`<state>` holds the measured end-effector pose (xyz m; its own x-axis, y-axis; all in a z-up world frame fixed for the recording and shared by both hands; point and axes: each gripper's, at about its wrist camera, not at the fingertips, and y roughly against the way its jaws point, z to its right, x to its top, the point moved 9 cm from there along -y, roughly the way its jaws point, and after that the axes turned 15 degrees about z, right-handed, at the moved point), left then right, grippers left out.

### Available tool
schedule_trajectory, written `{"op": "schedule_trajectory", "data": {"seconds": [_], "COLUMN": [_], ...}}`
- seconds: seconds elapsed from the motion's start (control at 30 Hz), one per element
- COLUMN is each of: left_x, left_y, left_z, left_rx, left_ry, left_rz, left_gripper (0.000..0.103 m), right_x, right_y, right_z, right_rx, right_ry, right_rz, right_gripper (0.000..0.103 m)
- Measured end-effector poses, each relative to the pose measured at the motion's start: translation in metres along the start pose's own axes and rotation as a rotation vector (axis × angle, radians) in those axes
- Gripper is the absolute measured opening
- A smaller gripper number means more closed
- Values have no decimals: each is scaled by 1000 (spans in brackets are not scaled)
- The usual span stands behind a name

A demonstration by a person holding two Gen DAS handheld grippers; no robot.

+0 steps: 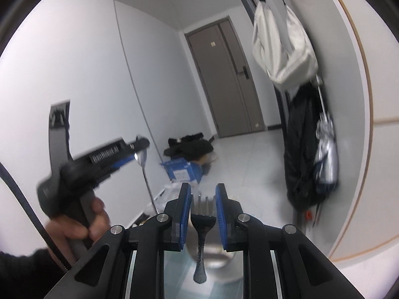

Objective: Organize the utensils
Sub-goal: 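Lower the fork and spoon into the white holder and open both tools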

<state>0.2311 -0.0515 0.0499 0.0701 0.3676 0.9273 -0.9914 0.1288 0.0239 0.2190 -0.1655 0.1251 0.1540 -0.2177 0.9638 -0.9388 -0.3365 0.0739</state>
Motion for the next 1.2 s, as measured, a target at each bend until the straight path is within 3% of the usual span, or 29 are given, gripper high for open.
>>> {"op": "schedule_trajectory", "data": {"seconds": [0.17, 0.3, 0.63, 0.97, 1.2], "left_x": [3, -5, -32, -42, -43], "left_y": [-19, -33, -41, -35, -27], "left_z": [3, 0, -8, 4, 8], "left_rx": [-12, -22, 23, -8, -40], "left_ry": [-5, -4, -15, -105, -130], "left_rz": [38, 24, 14, 15, -26], "left_gripper": [30, 30, 30, 31, 31], "right_x": [42, 52, 18, -14, -21], "right_y": [-28, -60, -110, -110, -106], "right_z": [-1, 5, 28, 38, 34], "right_rx": [14, 9, -39, -42, -37], "right_ry": [32, 45, 37, 4, 13], "right_rz": [56, 70, 27, -35, -56], "right_gripper": [19, 19, 19, 19, 19]}}
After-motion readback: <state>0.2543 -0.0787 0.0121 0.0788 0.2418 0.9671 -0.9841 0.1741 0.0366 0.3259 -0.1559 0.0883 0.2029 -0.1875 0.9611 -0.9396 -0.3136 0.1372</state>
